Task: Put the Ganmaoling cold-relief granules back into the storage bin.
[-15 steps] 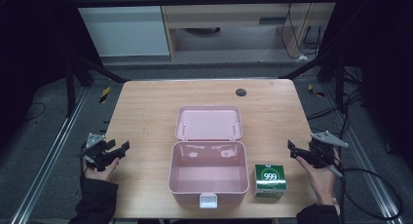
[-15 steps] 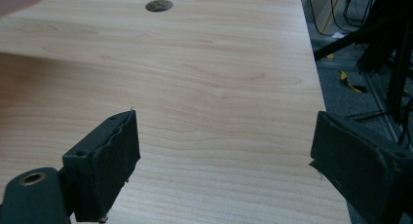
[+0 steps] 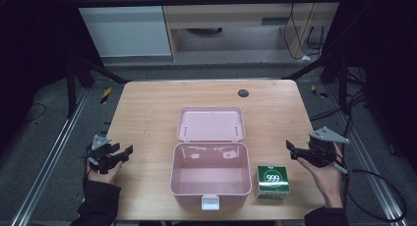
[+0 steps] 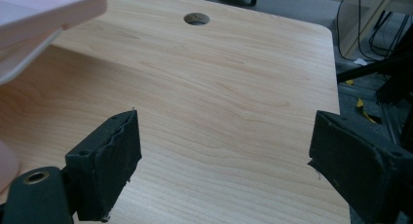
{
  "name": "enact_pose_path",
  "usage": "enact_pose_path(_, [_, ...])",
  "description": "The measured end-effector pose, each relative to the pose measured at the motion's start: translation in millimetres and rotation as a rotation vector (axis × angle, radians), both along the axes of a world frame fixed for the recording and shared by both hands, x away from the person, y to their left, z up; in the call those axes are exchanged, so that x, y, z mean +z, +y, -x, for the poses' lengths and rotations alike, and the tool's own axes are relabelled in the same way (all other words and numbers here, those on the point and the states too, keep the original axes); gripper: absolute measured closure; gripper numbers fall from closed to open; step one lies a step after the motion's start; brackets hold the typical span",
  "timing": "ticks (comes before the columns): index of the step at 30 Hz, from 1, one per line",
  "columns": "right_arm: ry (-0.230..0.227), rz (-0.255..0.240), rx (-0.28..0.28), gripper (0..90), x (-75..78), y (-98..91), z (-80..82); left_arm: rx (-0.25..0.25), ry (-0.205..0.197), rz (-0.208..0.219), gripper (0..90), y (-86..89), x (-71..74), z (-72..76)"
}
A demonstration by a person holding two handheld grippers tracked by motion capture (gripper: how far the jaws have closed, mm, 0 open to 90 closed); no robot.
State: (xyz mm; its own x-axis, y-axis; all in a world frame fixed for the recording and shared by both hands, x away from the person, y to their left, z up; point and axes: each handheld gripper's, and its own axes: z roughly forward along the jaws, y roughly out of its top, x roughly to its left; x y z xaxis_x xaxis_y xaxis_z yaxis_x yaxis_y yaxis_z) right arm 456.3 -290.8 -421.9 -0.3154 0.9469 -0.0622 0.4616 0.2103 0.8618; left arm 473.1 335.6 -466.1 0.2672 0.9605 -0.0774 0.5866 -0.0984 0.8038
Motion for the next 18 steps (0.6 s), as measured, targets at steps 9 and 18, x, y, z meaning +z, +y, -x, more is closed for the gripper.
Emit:
enact_pose_path(9, [-0.003, 0.038, 0.069, 10.6, 27.6, -2.2, 3.5, -0.026, 0.021, -0.017, 39.0, -5.3, -4.0, -0.7])
enact_pose_path(18, [0.028, 0.071, 0.158, 7.9, 53.1, 0.2, 3.4, -0.026, 0.02, -0.026, 37.9, -5.7, -4.3, -0.5])
